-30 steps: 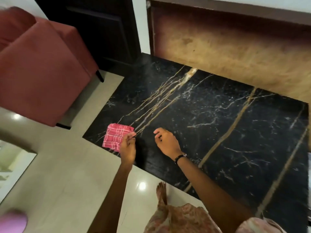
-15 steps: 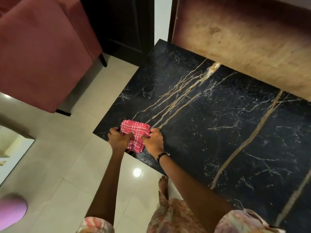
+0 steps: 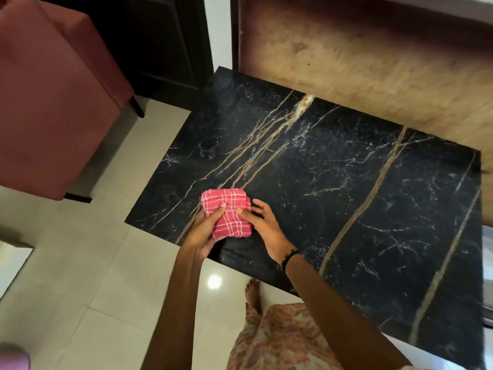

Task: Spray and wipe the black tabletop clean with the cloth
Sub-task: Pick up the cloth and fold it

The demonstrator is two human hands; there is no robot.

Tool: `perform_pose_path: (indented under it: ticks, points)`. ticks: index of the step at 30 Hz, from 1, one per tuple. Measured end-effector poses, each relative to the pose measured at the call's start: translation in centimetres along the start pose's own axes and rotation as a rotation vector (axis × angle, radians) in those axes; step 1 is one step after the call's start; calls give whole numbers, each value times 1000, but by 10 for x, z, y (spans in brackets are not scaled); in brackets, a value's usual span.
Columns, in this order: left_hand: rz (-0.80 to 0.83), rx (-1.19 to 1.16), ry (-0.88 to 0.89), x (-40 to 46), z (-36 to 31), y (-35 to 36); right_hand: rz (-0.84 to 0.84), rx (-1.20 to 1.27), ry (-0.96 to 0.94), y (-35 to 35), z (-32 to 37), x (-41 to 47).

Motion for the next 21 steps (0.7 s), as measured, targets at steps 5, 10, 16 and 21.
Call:
perform_pose_path:
  ticks: [5, 10, 16, 21]
  points:
    - [158, 82, -1, -4, 20, 66, 196, 246, 145, -57, 3, -26]
    - [245, 162, 25, -13, 50, 136, 162, 407, 41, -134, 7, -53]
    - [356, 250, 49, -34, 106, 243, 68, 544, -43, -249, 1, -93]
    - [439, 275, 56, -64, 179, 348, -23, 488, -144, -371, -12, -140]
Point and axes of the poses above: each hand's wrist, its own x-axis towards the middle knuckle, its own y-axis out of the palm, z = x × y, the point moved 2 cm from there along x, towards the middle knuckle, and after that the axes turned 8 degrees about -x, right-handed, at the moved point
